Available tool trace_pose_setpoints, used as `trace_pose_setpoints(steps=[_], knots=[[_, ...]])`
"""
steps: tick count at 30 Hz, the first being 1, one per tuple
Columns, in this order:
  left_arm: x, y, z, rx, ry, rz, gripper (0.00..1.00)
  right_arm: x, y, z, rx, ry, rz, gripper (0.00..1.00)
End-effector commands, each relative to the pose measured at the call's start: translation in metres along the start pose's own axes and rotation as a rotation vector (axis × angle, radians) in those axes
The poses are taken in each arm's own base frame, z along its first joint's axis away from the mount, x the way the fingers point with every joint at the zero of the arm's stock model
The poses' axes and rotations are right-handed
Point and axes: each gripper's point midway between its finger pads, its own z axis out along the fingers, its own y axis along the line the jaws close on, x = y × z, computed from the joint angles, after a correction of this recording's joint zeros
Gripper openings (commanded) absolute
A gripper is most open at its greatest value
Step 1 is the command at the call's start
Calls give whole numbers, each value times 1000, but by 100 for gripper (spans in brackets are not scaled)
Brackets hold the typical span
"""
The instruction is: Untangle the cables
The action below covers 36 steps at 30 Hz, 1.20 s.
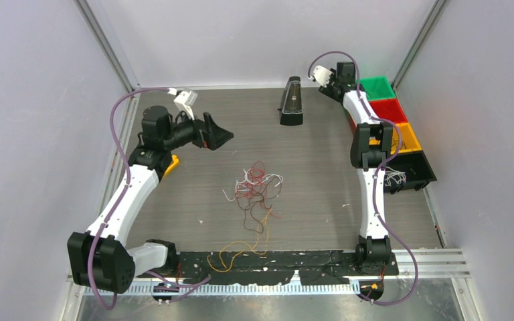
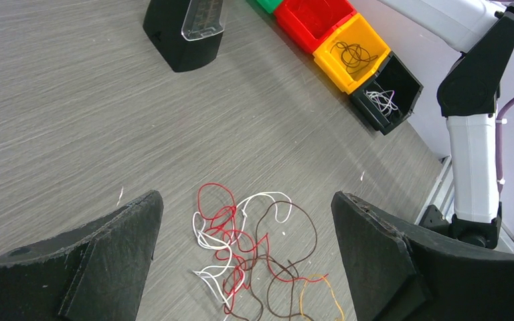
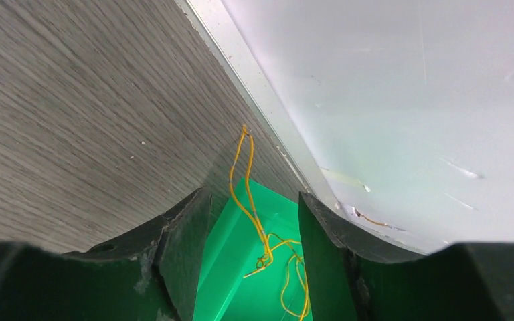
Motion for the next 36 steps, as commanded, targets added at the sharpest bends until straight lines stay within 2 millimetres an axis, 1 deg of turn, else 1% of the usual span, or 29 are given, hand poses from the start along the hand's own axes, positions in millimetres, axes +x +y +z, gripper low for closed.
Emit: trace_pose_setpoints(steps=[1,6,12,16,17,18,19,20,21,22,23,24,25,26,27,28,29,30,31,32,33,36], knots=[[-12,-5,-7,9,-37,42,100,5,-17,-1,51,17,-41,56],[-12,-5,-7,12,-37,39,100,13,-11,3,39,38,-62,53],[-11,-6,-8,12,-35,41,100,18,-9,5,32,48,-78,39],[-10,-6,-8,12,-34,39,100,16,-12,2,32,43,-82,26],[-9,-6,-8,13,-34,38,99,16,-14,1,33,40,-79,20],[-10,-6,-8,13,-36,40,100,12,-17,-2,34,29,-78,17],[-10,-6,-9,14,-37,40,100,10,-17,-4,32,23,-77,10],[-10,-6,-8,13,-37,38,100,5,-22,-9,36,9,-73,7],[-10,-6,-8,13,-38,39,100,4,-25,-13,38,6,-72,6],[-11,-6,-8,15,-40,38,100,-3,-30,-19,35,-27,-69,6],[-10,-7,-8,16,-40,37,100,-6,-32,-23,32,-37,-67,6],[-11,-7,-8,16,-43,37,100,-11,-39,-32,30,-64,-62,5],[-11,-7,-9,17,-45,37,99,-14,-40,-36,23,-75,-58,5],[-11,-8,-9,18,-48,37,100,-21,-46,-46,25,-98,-53,5],[-11,-7,-9,18,-49,34,100,-17,-56,-57,29,-100,-46,6],[-10,-7,-9,18,-50,29,99,-11,-58,-60,18,-107,-40,5],[-10,-7,-9,19,-50,27,100,-13,-65,-69,20,-119,-38,5],[-9,-8,-8,20,-52,23,100,-6,-65,-71,12,-115,-36,5],[-9,-7,-8,20,-52,19,100,-7,-70,-78,12,-125,-37,5],[-6,-7,-8,20,-48,6,100,8,-76,-85,4,-112,-30,5],[-6,-7,-8,20,-48,3,100,9,-78,-86,5,-111,-34,5],[-6,-7,-8,19,-46,-2,100,22,-77,-87,-23,-92,-55,5]])
